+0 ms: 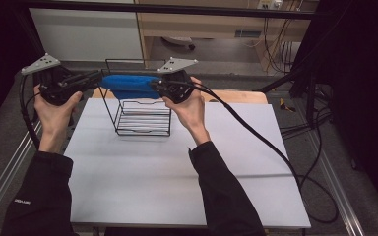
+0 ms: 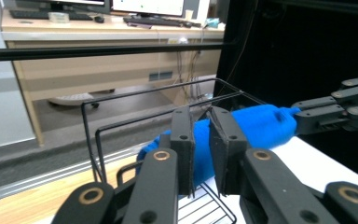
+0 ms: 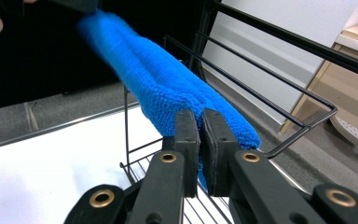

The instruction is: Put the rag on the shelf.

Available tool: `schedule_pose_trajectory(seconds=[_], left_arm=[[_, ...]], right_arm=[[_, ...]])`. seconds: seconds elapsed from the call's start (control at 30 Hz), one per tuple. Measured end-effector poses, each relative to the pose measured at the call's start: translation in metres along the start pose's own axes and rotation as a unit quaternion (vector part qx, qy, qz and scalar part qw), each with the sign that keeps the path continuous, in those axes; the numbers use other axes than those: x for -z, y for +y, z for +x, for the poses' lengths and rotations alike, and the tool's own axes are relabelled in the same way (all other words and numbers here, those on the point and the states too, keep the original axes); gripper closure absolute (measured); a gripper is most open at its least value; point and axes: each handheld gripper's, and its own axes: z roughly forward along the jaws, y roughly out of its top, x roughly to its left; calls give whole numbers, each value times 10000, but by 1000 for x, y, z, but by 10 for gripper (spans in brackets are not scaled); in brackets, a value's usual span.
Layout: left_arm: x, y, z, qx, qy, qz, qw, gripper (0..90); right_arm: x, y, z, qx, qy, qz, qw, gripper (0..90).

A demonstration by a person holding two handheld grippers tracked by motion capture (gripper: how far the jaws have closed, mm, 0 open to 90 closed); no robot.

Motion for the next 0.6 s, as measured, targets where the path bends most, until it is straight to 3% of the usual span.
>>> schedule_pose_trajectory(seconds=[0.1,0.23,0.33,0.5,0.6], left_arm=[[-5,1,-2,27,-74,110,9999,821],[-16,-6,-6,-149,-142,622,9978,892],[-22,-15,-6,-199,-185,912,9955,899],[-25,-23,-3,-162,-233,1057,9940,900],[-26,-24,-3,-245,-182,1110,9934,900]], right_arm=[[-1,-1,1,73,0,46,10000,858],[-1,-2,1,99,6,56,9999,855],[-1,-3,1,86,23,45,9999,850],[-1,-6,-1,26,57,46,10000,834],[0,-6,-1,-16,78,38,10000,805]])
